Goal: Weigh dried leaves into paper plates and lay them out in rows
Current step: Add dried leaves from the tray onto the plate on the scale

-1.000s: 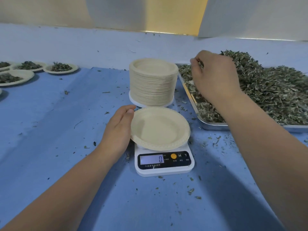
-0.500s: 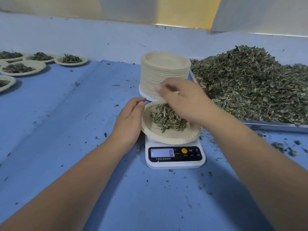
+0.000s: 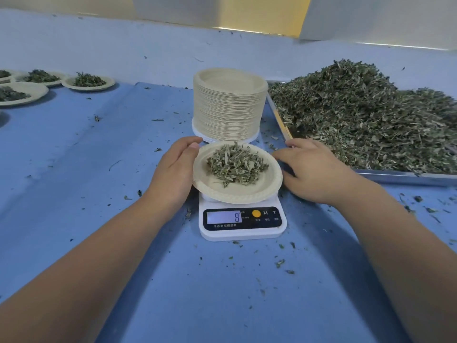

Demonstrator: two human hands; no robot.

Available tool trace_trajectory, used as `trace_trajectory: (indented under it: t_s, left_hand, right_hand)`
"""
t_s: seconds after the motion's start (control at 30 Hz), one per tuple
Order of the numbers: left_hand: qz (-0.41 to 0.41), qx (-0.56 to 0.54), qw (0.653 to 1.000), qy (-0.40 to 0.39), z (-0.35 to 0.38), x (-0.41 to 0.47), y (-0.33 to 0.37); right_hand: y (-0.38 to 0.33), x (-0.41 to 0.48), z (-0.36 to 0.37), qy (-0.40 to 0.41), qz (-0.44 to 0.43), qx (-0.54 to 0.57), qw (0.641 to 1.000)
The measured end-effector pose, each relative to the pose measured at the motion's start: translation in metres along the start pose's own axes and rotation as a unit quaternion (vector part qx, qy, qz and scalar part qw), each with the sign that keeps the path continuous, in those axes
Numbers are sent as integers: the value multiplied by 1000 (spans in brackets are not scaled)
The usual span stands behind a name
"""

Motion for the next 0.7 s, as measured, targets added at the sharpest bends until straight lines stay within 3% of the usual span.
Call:
trace_trajectory:
  t_s: [0.13,0.27,0.7]
  left_hand:
    - [1,0,1000,-2,-1,-2,1]
    - [0,-6,1000,-1,-1,-2,2]
    - [3,10,1000,-1,0,-2,3]
  right_hand:
    - [-6,2,11,-82,-5,-93,992]
    - [-4,5,15,-123,12,-88,988]
    - [-2,-2,-5,44,-25,-73,996]
Point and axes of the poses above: each hand's wrist, its own x-axis towards the middle knuckle, its own z-axis out of the palm, y = z × x, the point moved 6 cm from there along x, towards the middle knuckle, and after that the axes turned 5 degrees about -x, right-handed, at the moved point
